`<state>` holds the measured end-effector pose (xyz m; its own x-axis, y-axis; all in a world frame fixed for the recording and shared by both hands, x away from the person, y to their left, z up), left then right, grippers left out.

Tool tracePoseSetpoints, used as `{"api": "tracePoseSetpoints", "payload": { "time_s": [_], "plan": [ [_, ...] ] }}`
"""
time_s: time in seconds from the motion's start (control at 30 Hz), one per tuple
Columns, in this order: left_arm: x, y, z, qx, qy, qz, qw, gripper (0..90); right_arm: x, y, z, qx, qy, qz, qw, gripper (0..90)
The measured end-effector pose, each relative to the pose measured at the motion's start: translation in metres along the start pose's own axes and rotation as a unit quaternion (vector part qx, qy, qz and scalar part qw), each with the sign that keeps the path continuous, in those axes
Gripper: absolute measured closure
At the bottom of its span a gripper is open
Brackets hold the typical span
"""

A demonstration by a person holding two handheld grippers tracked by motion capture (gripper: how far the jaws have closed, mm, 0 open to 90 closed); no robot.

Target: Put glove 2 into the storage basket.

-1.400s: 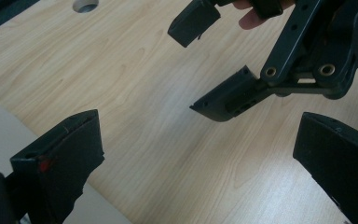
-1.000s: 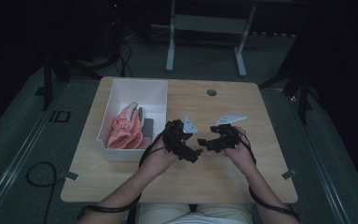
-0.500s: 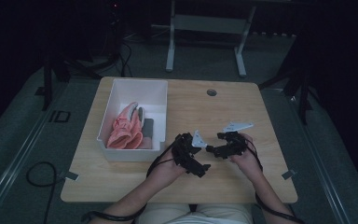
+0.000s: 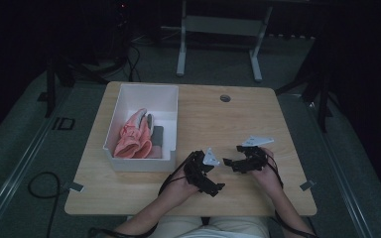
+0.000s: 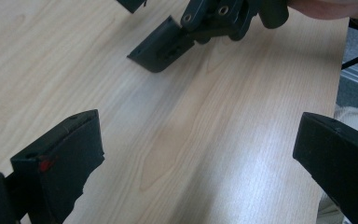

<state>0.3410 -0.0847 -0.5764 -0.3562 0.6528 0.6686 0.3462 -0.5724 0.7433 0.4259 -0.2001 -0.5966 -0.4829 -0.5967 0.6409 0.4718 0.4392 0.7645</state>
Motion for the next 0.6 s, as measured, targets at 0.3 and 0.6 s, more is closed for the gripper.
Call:
{"api": "tracePoseSetpoints", "payload": {
  "time_s": [0.3,0.6],
  "plan": [
    [-0.008,-0.025,0.003,0.017,-0.003,0.011,0.9998,1.2,0.001,-0.02,-0.011,-0.01,-0.021,0.008,0.9997,14.2],
    [-0.008,-0.035,0.005,0.014,0.002,-0.003,0.9999,1.2,0.008,-0.027,-0.019,-0.013,-0.038,-0.013,0.9991,14.1]
  ]
}}
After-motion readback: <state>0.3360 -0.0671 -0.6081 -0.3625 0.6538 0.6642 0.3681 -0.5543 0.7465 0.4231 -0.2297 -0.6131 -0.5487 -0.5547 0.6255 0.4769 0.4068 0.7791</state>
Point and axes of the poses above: each handheld gripper's, and its own axes: x roughly backward along the jaws, y roughly out of its top, z roughly to its left, the point moved 9 cm from there along -x, roughly forward along the jaws, and after that the axes turned 2 degrees about y, right-handed, at the moved point
